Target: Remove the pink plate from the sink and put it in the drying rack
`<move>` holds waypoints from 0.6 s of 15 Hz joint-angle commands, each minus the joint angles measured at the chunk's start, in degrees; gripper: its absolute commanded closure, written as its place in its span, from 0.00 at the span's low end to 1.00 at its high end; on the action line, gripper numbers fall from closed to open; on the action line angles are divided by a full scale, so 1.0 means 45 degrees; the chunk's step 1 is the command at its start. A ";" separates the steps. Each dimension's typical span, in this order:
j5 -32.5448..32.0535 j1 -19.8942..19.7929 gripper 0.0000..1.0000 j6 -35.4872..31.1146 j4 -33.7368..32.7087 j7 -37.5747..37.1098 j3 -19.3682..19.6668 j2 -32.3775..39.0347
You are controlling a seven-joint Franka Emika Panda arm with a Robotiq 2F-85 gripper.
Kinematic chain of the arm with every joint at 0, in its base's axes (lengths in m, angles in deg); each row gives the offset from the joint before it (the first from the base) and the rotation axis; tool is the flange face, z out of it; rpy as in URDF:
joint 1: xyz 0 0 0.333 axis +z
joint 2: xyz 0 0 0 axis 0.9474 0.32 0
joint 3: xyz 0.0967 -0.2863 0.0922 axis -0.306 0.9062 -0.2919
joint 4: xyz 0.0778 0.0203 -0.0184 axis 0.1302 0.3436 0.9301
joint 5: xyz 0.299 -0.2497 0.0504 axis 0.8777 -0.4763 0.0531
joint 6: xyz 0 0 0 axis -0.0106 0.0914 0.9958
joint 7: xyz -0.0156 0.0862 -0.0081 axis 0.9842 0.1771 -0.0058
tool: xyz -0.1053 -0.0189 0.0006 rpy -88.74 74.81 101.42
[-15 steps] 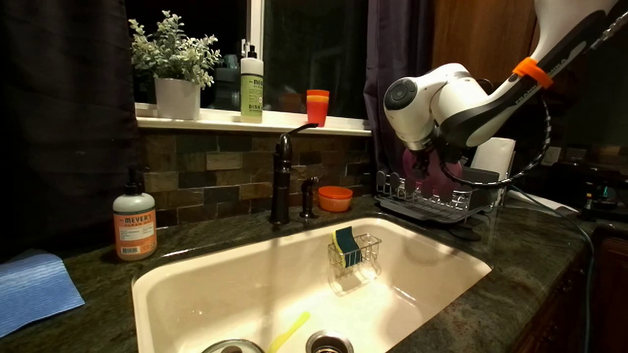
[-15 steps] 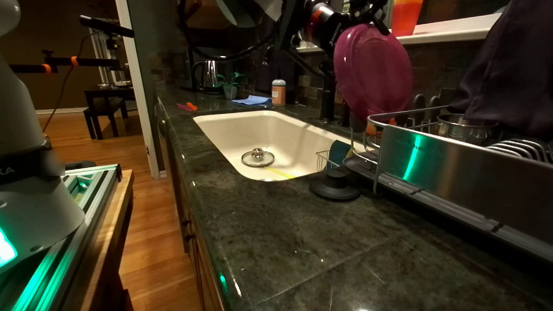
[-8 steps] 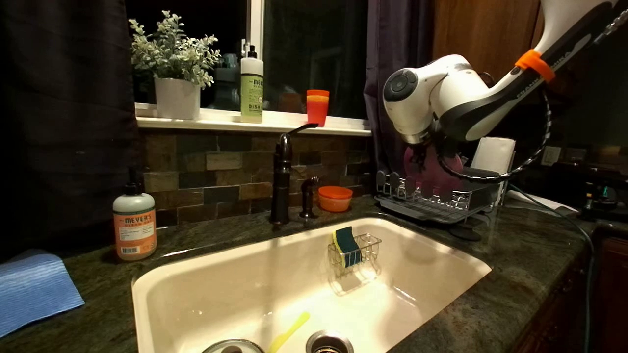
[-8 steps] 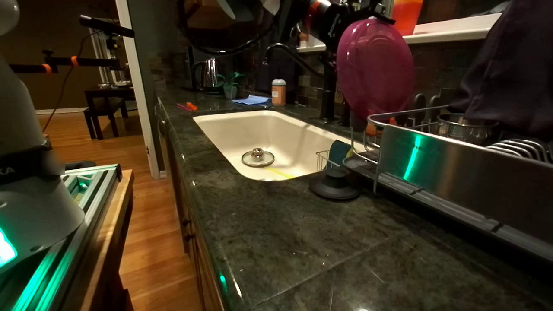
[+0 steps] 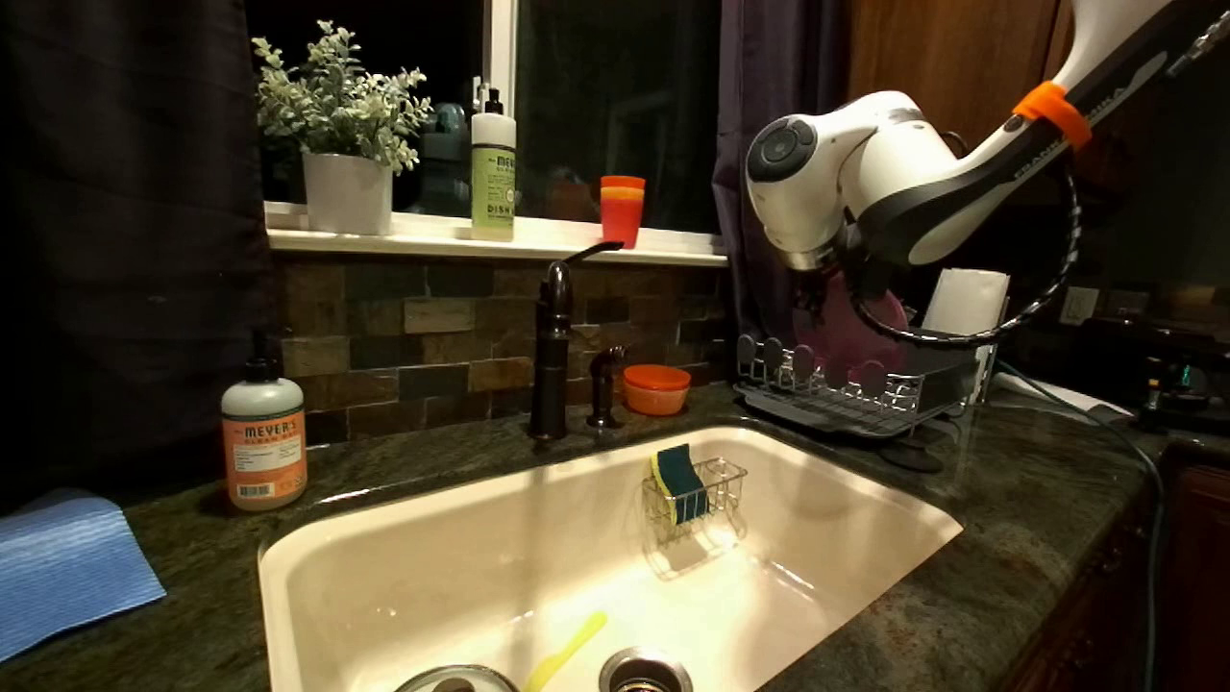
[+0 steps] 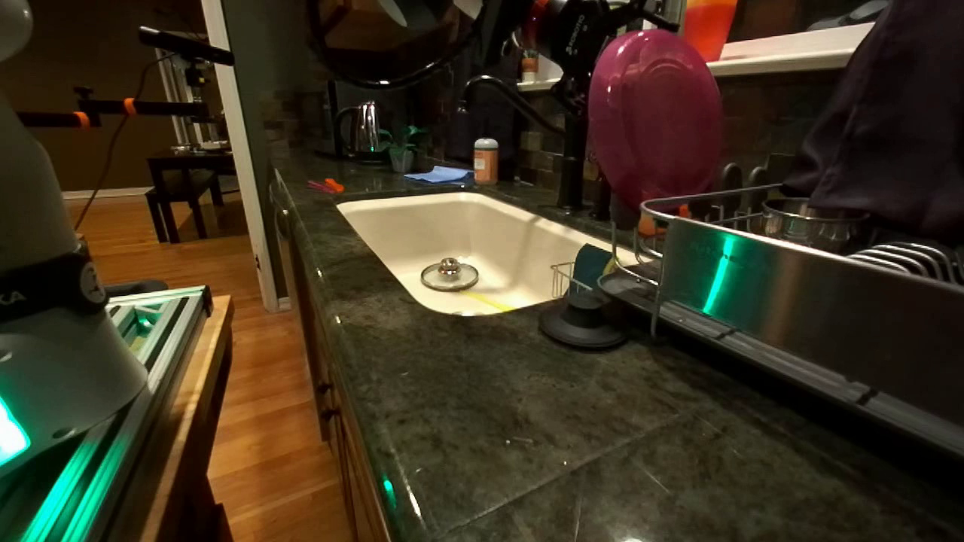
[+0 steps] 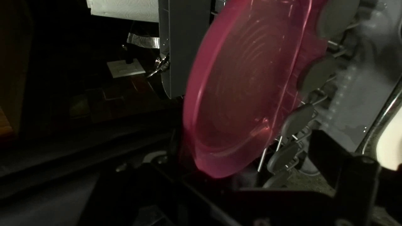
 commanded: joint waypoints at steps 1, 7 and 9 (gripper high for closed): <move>0.0927 0.0184 0.00 0.0247 -0.0122 -0.0071 -0.0121 -0.0496; 0.1967 0.0328 0.00 0.0399 -0.0561 -0.0003 -0.0244 -0.1015; 0.2630 0.0336 0.00 0.0337 -0.0726 0.0183 -0.0260 -0.1246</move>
